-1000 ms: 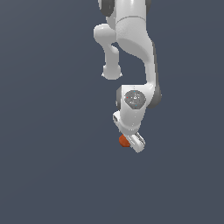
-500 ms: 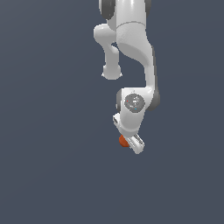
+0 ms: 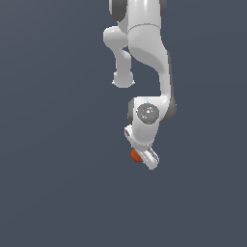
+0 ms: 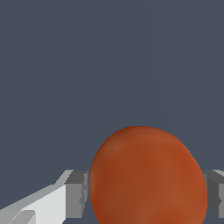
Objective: Pick up the object and move it to a goal position.
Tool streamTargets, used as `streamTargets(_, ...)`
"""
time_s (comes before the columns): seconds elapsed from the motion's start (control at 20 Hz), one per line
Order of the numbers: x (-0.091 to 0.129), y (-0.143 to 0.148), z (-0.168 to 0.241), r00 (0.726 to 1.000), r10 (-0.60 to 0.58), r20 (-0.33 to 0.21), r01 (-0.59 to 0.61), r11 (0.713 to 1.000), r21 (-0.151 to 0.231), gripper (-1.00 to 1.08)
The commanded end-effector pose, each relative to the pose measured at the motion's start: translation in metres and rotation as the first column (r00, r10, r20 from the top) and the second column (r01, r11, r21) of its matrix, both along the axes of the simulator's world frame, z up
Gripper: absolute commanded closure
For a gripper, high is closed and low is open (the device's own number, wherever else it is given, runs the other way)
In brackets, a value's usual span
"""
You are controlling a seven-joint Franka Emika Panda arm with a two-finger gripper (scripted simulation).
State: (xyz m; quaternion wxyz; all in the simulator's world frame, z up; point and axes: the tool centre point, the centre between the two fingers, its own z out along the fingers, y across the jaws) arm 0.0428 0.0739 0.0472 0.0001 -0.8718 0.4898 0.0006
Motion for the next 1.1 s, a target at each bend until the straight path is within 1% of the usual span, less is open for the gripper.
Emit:
streamTargets(0.0, 0.001, -0.006, 0.002, 1.0, -0.002, 0.001, 0.002, 1.0, 0.0, 1.08)
streamTargets(0.2, 0.002, -0.027, 0.007, 1.0, -0.002, 0.001, 0.002, 1.0, 0.0, 1.08)
streamTargets(0.35, 0.004, -0.052, 0.013, 1.0, -0.002, 0.001, 0.002, 1.0, 0.0, 1.08)
streamTargets(1.05, 0.018, -0.217, 0.053, 1.0, -0.002, 0.001, 0.002, 1.0, 0.0, 1.08)
